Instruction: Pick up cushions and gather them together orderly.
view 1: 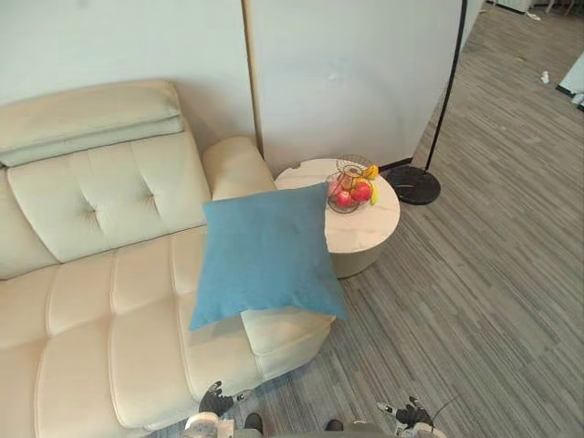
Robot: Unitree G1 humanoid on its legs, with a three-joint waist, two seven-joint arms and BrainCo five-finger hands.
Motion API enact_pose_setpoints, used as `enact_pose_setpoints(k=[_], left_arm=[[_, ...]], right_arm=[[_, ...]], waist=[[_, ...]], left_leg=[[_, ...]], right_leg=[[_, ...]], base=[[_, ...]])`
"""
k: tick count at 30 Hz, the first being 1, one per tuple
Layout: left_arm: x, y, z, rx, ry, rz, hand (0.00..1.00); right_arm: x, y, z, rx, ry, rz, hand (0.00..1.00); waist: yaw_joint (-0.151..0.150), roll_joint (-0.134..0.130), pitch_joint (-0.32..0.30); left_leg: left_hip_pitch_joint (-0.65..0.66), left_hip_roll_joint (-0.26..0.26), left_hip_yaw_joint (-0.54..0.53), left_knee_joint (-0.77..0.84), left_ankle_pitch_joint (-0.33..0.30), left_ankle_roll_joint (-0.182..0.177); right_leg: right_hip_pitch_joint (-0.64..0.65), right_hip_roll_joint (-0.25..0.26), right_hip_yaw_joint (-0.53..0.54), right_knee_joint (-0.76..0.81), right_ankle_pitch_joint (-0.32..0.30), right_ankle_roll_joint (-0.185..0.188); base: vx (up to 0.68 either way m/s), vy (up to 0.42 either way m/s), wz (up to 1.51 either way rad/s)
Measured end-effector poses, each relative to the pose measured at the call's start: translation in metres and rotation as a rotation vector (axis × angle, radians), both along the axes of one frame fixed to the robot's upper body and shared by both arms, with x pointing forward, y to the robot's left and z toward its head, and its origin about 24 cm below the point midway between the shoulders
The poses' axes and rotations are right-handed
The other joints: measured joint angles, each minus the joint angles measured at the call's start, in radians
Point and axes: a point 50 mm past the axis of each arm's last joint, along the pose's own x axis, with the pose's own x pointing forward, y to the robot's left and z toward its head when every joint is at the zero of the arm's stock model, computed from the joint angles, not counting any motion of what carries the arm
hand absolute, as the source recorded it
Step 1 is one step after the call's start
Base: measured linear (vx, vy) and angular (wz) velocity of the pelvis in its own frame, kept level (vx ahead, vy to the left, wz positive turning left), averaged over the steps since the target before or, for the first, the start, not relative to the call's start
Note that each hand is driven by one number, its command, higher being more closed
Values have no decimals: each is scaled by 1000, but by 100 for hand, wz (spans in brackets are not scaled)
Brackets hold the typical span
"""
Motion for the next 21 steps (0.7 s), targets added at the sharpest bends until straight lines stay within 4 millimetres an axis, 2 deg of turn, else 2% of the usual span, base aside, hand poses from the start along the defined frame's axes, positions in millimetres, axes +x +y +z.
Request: enact_pose_setpoints(k=[2, 3, 6, 9, 13, 15, 19, 21], left_arm=[[0, 3, 1, 11, -11, 25, 0], [-2, 7, 2, 19, -18, 53, 0], [-3, 24, 9, 44, -67, 162, 0], [3, 43, 20, 69, -151, 269, 0], [36, 75, 55, 126, -372, 357, 0], [53, 83, 72, 139, -472, 361, 0], [89, 94, 110, 163, -678, 391, 0], [110, 93, 130, 152, -781, 406, 0]], right_arm=[[9, -3, 5, -21, -42, 6, 0], [20, -6, 12, -43, -92, 10, 0], [52, -19, 39, -121, -265, 24, 0], [75, -35, 63, -200, -387, 38, 0], [113, -45, 102, -299, -556, 84, 0], [127, -46, 116, -321, -615, 98, 0], [163, -30, 142, -321, -735, 157, 0], [182, -20, 164, -331, -824, 186, 0]], waist=[[0, 0, -6], [0, 0, -10], [1, -4, -14], [10, -10, -26], [20, -12, -30], [30, -12, -30], [57, -23, -21], [63, -28, 6]], left_leg=[[-1, -2, -1, -11, 4, 5], [-5, -4, 0, -12, 4, 5], [-8, -6, -1, -12, 1, 4], [-9, -8, -3, -12, -2, 1], [-31, -9, -25, -11, -2, 0], [-39, -10, -27, -11, -2, 0], [-69, -10, -24, 1, -2, 0], [-121, -7, -24, 37, -2, 0]], right_leg=[[-6, -1, 1, -1, -1, 1], [-10, -1, 4, -1, -1, 1], [-11, -3, 7, -2, -6, 9], [-11, -3, 7, -3, -10, 12], [-16, 1, -3, -11, 3, -6], [-16, 3, 1, -21, 5, -9], [-35, 5, 24, -30, 14, -19], [-72, 6, 52, -31, 32, -23]], base=[[-3, 7, 4], [22, 5, -4], [53, -9, 3], [101, -27, 5], [113, -38, 14], [95, -23, 12], [36, 0, 3], [-25, 32, 13]])
